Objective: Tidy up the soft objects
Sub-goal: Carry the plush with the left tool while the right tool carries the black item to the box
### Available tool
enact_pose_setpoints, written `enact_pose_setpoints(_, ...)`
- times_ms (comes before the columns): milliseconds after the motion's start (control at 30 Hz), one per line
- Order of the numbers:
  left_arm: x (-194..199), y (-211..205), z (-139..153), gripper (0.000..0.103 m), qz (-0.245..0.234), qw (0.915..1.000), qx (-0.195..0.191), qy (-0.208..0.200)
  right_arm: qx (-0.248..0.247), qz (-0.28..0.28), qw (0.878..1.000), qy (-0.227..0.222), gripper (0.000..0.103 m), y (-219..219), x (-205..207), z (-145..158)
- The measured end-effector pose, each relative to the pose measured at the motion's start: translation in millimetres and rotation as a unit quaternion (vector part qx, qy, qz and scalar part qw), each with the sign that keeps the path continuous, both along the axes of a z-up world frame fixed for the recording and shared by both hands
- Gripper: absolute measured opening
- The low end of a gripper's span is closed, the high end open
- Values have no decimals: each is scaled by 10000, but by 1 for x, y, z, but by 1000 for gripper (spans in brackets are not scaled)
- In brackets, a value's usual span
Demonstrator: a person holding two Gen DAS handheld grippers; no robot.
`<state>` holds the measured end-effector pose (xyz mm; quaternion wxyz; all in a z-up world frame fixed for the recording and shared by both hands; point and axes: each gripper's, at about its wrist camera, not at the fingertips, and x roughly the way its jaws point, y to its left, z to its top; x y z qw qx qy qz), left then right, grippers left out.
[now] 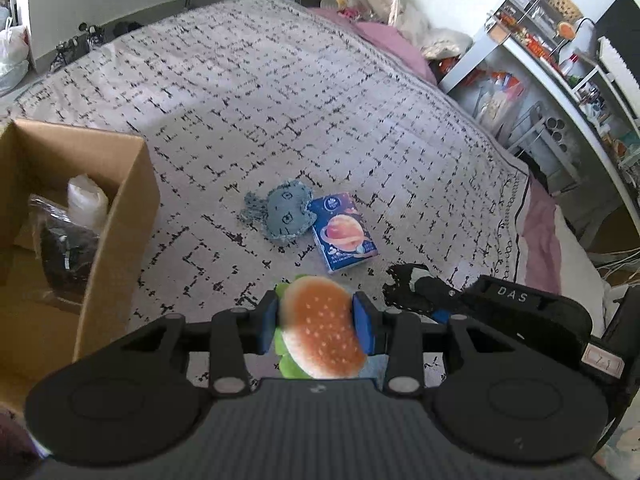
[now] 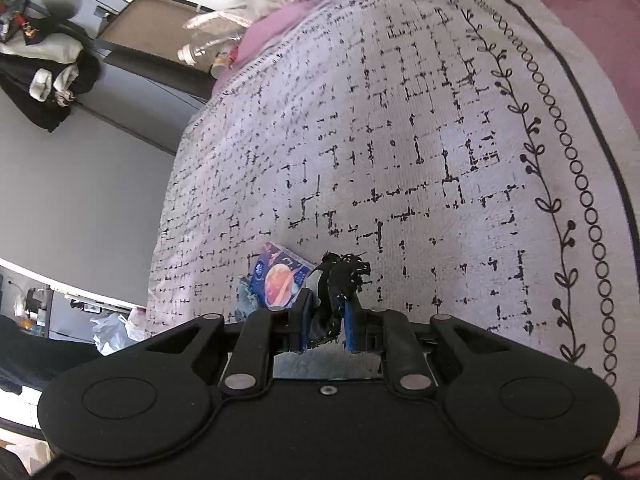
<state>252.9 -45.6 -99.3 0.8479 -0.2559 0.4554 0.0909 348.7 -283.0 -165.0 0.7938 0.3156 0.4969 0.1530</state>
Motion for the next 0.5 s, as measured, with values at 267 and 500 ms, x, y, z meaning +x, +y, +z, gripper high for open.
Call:
enact_pose_setpoints(267,-26,9,19,39,75,9999,59,-140,-192,20,9993,-332,16,-3,-26,27)
enact_pose_setpoints(500,-48,18,32,39,65,9997,54,-217,-284,112,9976,-625,16,-7,-46,50)
